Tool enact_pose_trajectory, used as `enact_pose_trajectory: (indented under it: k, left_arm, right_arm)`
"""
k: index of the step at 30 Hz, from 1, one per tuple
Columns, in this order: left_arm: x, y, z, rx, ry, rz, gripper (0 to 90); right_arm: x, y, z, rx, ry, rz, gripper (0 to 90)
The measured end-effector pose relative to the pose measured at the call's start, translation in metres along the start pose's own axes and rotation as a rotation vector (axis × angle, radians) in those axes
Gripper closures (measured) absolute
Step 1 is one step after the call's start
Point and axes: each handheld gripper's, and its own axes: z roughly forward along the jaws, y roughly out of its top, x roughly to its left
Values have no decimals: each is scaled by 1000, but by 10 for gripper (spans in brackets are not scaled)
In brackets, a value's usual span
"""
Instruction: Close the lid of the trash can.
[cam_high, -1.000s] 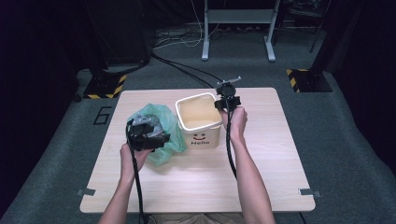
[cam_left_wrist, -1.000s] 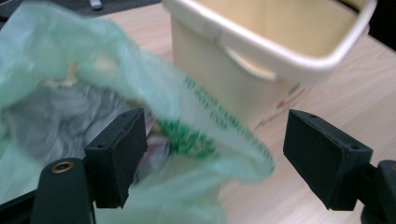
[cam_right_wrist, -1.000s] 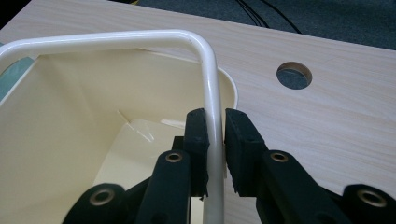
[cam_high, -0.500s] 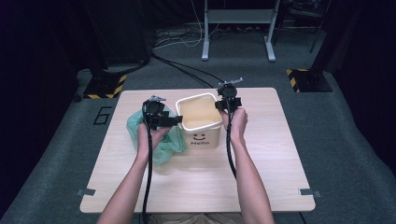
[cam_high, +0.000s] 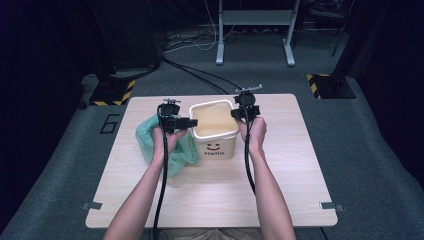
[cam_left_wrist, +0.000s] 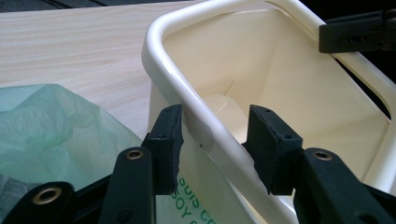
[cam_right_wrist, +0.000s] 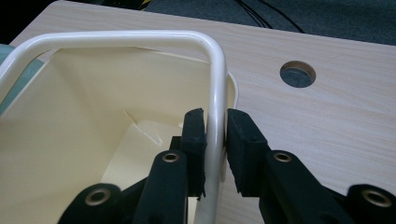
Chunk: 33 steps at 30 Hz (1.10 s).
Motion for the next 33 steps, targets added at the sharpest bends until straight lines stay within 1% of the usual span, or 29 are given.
enact_pose_trajectory:
  k: [4,7,9,12,15,17,19,21,26,28,31,33]
  left_arm:
    - [0,4,2,8,9,7,584]
    - [0,7,3,15,16,13,601]
    - [0,8,4,20,26,26,619]
    - [1,9,6,29,33,38,645]
    - [3,9,9,45,33,40,655]
    - [3,8,11,49,39,52,669]
    - [4,8,11,48,39,59,679]
    - [4,9,12,48,38,72,680]
    - [3,10,14,45,50,101,687]
    - [3,10,16,31,48,91,691]
    - [2,12,18,30,54,111,690]
    - [3,12,18,29,52,111,691]
  right_arm:
    - [-1,-1,-2,-2,0,-8,759]
    - [-1,-4,-3,2,4,1,750]
    - [-2,-5,-4,-4,3,2,745]
    - [-1,-8,-4,-1,2,-3,741]
    - [-1,-10,-4,-2,2,2,740]
    - [-1,-12,-4,0,2,0,741]
    - [-1,-14,-3,1,4,0,742]
    - [-2,-15,-2,-3,10,12,742]
    - [-5,-17,-1,-7,21,12,736]
    - [-7,-19,0,-18,26,17,734]
    - [-10,-19,2,-30,27,24,734]
    - [-11,-18,2,-27,28,20,732]
